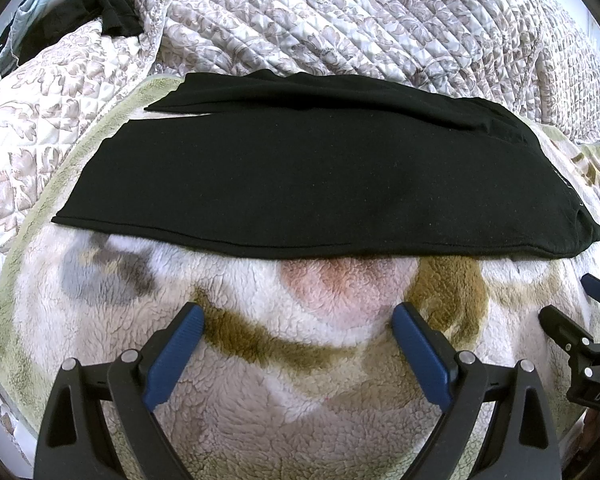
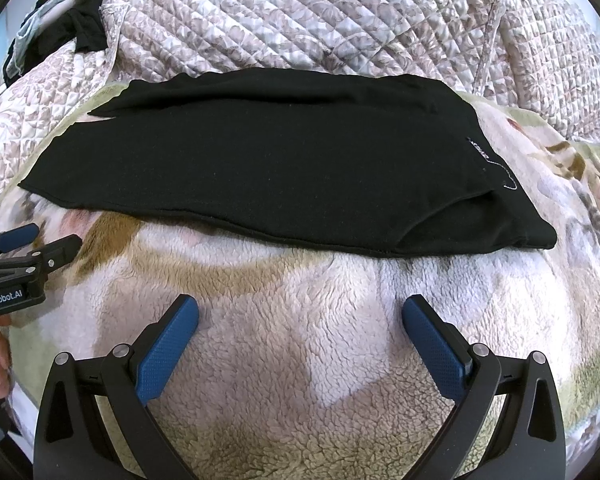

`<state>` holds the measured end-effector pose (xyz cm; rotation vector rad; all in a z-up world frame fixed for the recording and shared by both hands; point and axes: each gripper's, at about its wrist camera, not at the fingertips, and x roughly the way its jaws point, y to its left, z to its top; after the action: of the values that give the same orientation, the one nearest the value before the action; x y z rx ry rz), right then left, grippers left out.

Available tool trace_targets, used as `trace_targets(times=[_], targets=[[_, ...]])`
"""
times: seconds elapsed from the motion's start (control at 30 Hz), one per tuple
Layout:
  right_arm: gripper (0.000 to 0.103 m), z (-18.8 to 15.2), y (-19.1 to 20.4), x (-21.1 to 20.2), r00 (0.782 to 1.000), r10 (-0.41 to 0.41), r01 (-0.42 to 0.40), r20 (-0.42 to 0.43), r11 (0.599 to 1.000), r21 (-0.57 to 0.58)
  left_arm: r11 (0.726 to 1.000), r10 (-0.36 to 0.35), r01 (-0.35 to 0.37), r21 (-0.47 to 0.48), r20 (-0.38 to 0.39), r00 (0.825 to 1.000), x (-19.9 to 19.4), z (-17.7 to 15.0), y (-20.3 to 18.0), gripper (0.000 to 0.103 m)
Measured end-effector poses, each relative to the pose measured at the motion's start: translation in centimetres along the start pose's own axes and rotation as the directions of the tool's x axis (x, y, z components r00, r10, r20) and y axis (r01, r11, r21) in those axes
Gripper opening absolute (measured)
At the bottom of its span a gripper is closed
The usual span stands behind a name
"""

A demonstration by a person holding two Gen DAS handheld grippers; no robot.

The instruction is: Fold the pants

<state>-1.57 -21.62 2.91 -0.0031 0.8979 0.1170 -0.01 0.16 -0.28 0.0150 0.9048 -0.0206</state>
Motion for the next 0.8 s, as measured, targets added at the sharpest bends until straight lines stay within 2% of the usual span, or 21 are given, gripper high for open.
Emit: trace_targets(times=[0.4, 0.8], targets=[[0.102, -0.1, -0.1, -0.1, 1.000, 0.012, -0.012, 0.007, 1.000, 0.001, 1.000, -0.001, 0.001, -0.003, 0.002, 1.000, 0.1, 0.0, -0.2, 0.097], [0.102, 0.4, -1.1, -1.3, 0.998, 0.058, -0.058, 0.022, 0.998, 0.036, 1.000, -0.023, 0.023, -0.013, 0.009, 1.000, -0.4, -0.2, 0.4, 0.096]])
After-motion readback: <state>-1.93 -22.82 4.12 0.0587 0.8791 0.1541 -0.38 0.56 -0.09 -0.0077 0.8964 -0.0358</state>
